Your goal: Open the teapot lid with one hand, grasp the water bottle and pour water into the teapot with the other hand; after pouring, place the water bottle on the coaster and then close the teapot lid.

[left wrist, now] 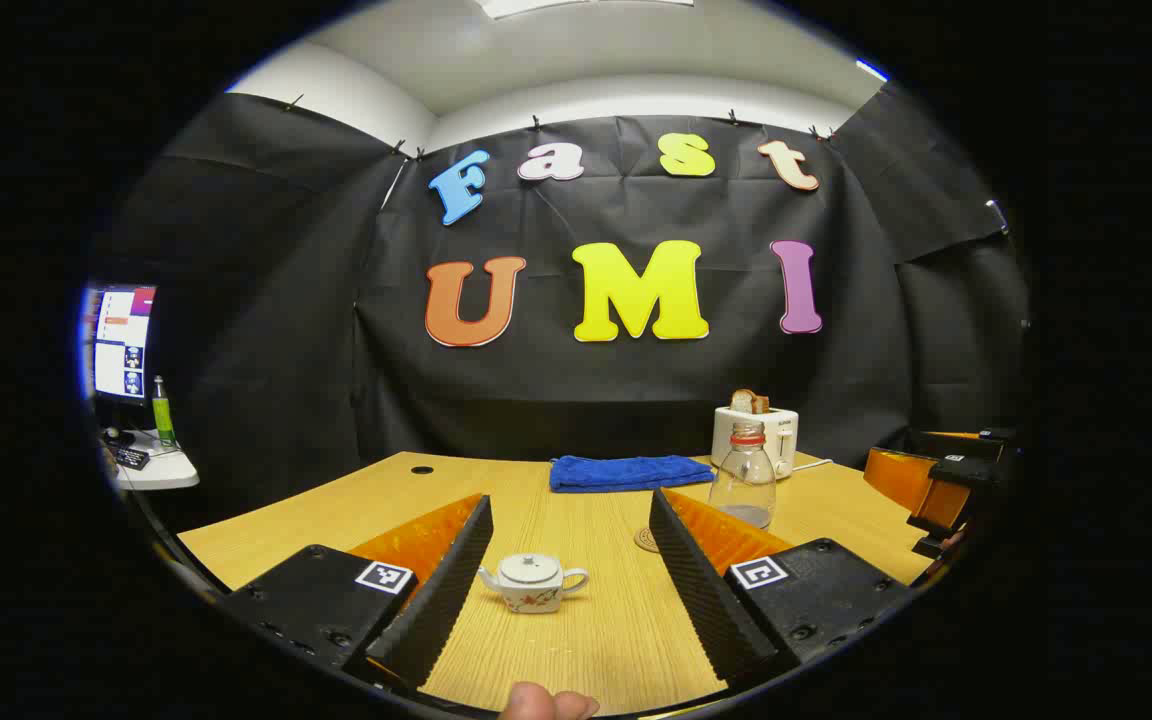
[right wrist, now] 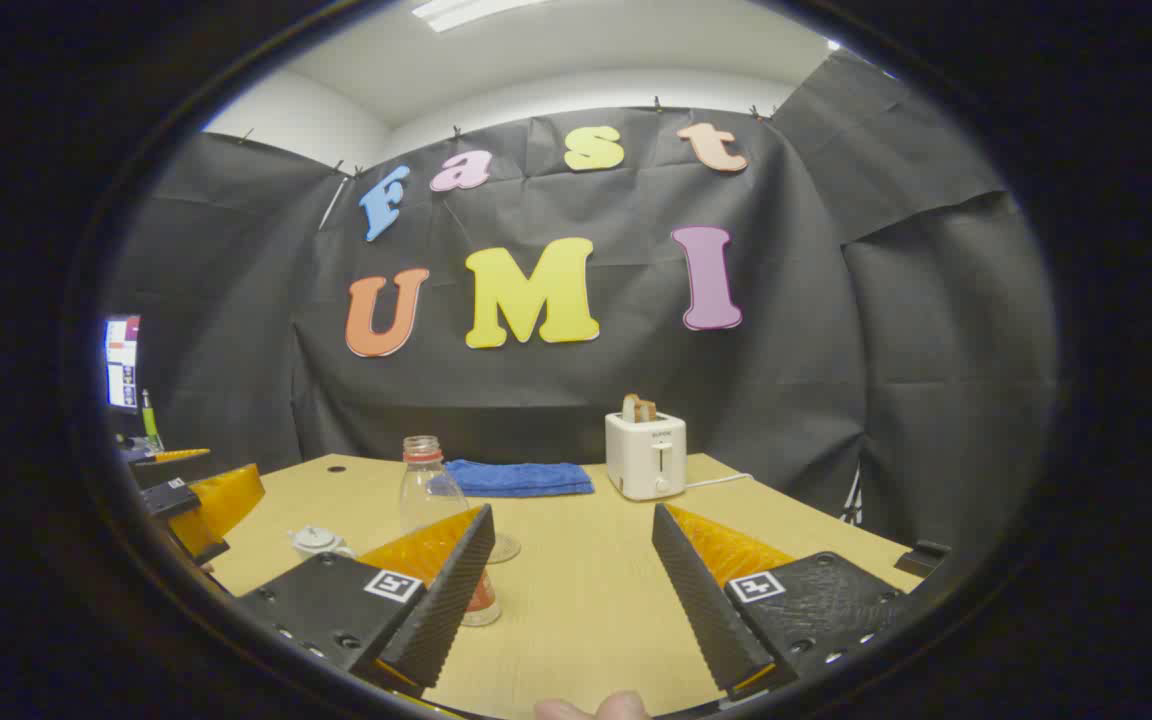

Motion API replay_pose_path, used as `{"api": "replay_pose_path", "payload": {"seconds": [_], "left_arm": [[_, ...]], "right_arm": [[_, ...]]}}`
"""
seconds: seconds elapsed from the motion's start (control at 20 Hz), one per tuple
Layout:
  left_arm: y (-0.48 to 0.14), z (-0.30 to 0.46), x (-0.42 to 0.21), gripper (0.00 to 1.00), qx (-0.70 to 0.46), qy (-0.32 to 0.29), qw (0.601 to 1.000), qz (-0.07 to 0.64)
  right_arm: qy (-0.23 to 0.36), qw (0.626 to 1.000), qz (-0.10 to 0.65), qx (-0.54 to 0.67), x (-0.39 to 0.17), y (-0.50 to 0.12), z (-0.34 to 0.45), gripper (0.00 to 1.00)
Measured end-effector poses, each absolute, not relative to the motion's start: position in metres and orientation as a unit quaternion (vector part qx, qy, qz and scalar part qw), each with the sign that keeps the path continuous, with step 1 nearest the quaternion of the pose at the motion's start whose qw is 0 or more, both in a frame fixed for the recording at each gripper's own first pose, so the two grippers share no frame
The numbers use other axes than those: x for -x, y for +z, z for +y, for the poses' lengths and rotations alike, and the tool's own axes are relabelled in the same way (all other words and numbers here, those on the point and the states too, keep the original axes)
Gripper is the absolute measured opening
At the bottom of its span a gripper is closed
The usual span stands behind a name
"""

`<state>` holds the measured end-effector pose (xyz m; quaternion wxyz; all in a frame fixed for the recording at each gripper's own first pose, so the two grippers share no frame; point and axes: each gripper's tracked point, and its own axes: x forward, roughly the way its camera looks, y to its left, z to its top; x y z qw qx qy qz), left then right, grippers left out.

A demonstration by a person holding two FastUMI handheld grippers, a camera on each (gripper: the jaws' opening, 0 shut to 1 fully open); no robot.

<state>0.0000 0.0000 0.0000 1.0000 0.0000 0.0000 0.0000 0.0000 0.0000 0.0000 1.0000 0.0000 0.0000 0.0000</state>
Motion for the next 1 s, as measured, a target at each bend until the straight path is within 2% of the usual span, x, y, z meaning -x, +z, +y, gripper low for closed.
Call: {"api": "replay_pose_path", "payload": {"seconds": [1.0], "left_arm": [[-0.027,0.013,-0.019,0.99,0.007,0.018,0.999,0.041]], "right_arm": [[0.019,1.0,0.0,0.015,-0.007,-0.004,0.01,0.96]]}}
